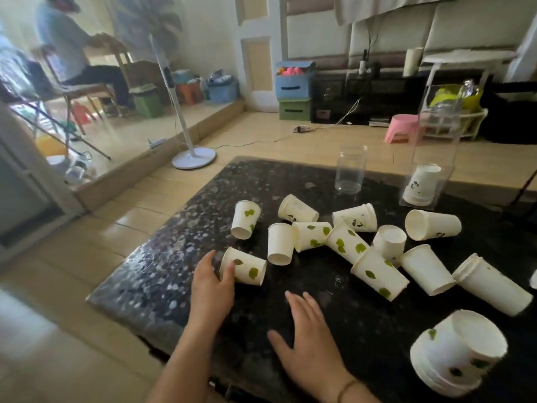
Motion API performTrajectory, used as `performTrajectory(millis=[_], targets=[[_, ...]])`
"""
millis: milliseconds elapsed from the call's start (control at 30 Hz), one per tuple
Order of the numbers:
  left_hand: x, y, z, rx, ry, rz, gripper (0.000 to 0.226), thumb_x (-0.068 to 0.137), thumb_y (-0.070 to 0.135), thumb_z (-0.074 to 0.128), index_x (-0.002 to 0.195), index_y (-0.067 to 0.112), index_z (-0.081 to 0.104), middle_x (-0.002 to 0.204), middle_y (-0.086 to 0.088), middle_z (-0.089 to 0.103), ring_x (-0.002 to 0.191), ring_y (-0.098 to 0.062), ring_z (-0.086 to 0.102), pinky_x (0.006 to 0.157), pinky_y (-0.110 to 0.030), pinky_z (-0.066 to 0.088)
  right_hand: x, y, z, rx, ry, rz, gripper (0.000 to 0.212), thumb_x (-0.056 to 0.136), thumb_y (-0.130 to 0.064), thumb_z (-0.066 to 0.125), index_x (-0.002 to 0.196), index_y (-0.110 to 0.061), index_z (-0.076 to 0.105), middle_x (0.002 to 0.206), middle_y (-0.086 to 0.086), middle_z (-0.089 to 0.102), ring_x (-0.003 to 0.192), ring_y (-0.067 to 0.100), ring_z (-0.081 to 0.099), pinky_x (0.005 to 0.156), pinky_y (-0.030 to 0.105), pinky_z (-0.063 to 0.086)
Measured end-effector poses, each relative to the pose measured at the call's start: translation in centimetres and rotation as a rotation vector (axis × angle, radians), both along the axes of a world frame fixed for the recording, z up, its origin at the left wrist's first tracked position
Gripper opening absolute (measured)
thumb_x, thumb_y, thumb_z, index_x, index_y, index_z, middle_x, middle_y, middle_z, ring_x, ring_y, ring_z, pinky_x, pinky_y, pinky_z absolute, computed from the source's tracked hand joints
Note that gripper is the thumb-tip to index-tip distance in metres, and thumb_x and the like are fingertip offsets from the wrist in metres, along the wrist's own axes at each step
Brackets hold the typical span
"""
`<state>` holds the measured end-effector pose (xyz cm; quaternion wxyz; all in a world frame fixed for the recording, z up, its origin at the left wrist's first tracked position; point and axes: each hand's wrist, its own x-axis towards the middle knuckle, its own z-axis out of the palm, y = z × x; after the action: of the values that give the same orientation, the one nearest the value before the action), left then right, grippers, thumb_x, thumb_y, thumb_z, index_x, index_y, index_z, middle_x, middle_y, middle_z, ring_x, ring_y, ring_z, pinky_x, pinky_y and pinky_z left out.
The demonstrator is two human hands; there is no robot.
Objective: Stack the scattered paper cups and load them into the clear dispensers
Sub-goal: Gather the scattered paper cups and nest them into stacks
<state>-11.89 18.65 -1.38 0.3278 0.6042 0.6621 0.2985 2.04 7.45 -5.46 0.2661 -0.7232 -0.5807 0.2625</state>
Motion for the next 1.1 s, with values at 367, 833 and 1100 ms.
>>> performTrajectory(millis=[367, 833, 1100], targets=[[-2.3, 0.9, -0.8, -0.037, -0.126, 0.037, 0.006, 0.096, 0.026, 0.062, 0.093, 0.022, 0.066, 0.094, 0.000, 0.071, 0.085, -0.019, 0.068, 0.080, -0.041, 0.057, -3.4, 4.9, -0.5, 0.190, 0.325, -0.109, 0.086, 0.082, -0.045, 0.069, 0.149, -0.034, 0.016, 0.148, -0.012, 0.031, 0.136, 0.004, 0.028, 0.114, 0.025, 0.026], [3.5, -5.9, 3.6, -0.091, -0.267, -0.739, 0.081, 0.069, 0.071, 0.070, 0.141, 0.046, 0.042, 0.139, 0.023, 0.054, 0.123, 0.003, 0.055, 0.104, -0.033, 0.050, 3.6, -5.3, 8.5, 0.643, 0.230, -0.279, 0.084, 0.069, -0.049, 0.081, 0.137, -0.044, 0.033, 0.129, -0.037, 0.044, 0.120, -0.015, 0.045, 0.092, 0.001, 0.035], [15.0, -13.6, 5.9, 0.346, -0.315, -1.026, 0.065, 0.084, 0.027, 0.073, 0.133, 0.053, 0.040, 0.140, 0.040, 0.039, 0.143, 0.009, 0.024, 0.120, -0.032, 0.027, 12.2, -12.7, 10.3, 0.609, 0.079, -0.423, 0.071, 0.065, -0.052, 0.077, 0.127, -0.045, 0.044, 0.126, -0.035, 0.051, 0.120, -0.015, 0.046, 0.091, 0.000, 0.035]])
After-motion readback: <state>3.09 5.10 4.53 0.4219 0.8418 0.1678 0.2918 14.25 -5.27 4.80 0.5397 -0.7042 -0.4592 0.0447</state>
